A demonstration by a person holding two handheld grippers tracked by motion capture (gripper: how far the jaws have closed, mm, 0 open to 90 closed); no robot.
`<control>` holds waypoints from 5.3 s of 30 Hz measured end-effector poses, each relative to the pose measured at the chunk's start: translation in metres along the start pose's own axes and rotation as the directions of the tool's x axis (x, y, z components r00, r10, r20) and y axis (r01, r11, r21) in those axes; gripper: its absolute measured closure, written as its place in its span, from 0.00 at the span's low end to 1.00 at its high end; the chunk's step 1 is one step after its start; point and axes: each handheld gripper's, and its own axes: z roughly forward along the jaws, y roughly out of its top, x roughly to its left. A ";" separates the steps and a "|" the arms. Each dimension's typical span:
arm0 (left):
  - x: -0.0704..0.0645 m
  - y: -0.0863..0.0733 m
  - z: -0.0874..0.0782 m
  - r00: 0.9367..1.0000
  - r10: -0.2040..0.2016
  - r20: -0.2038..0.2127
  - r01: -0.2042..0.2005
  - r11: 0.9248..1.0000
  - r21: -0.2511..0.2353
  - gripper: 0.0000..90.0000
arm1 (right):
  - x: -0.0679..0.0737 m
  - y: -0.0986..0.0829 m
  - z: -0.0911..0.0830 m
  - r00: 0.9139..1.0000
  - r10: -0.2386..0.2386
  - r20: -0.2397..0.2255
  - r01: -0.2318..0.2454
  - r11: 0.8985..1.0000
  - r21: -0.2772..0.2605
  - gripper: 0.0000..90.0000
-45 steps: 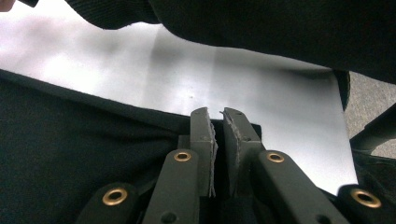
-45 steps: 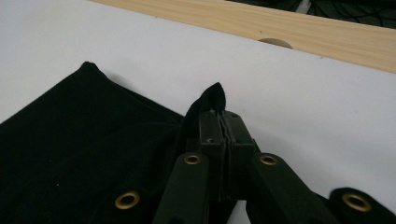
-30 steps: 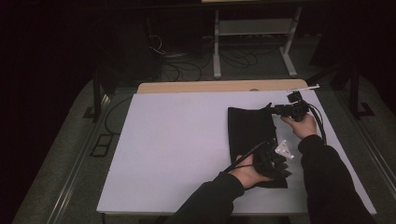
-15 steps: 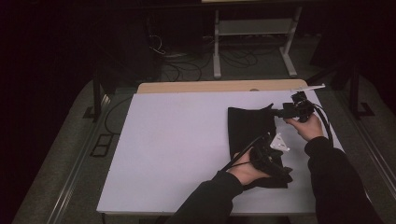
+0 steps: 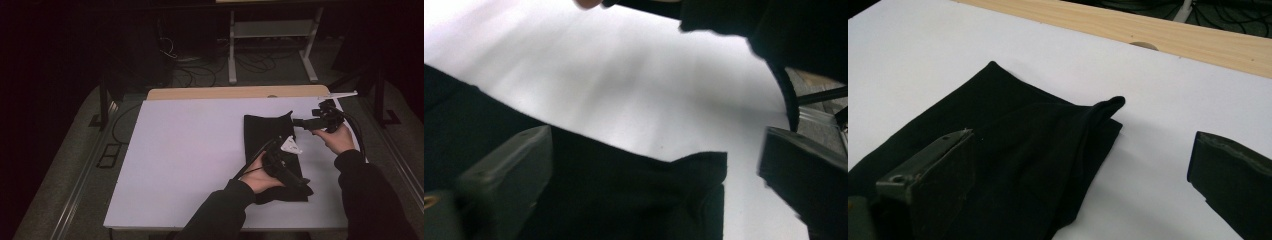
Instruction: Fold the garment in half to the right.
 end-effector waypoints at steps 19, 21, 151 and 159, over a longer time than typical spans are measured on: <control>0.020 -0.016 -0.040 0.997 -0.032 -0.068 0.029 0.999 -0.044 0.00 | 0.010 -0.004 -0.032 0.999 -0.032 -0.021 0.031 0.999 -0.026 0.00; 0.022 -0.018 -0.045 0.997 -0.034 -0.075 0.031 0.998 -0.048 0.00 | 0.011 -0.004 -0.034 0.999 -0.032 -0.025 0.031 0.999 -0.032 0.00; 0.060 -0.215 -0.269 0.834 -0.354 -0.423 0.237 0.923 -0.304 0.00 | 0.058 -0.131 -0.095 0.990 -0.126 -0.067 0.124 0.992 -0.033 0.00; 0.059 -0.232 -0.282 0.813 -0.382 -0.440 0.244 0.909 -0.337 0.00 | 0.057 -0.137 -0.097 0.992 -0.109 -0.070 0.107 0.994 -0.038 0.00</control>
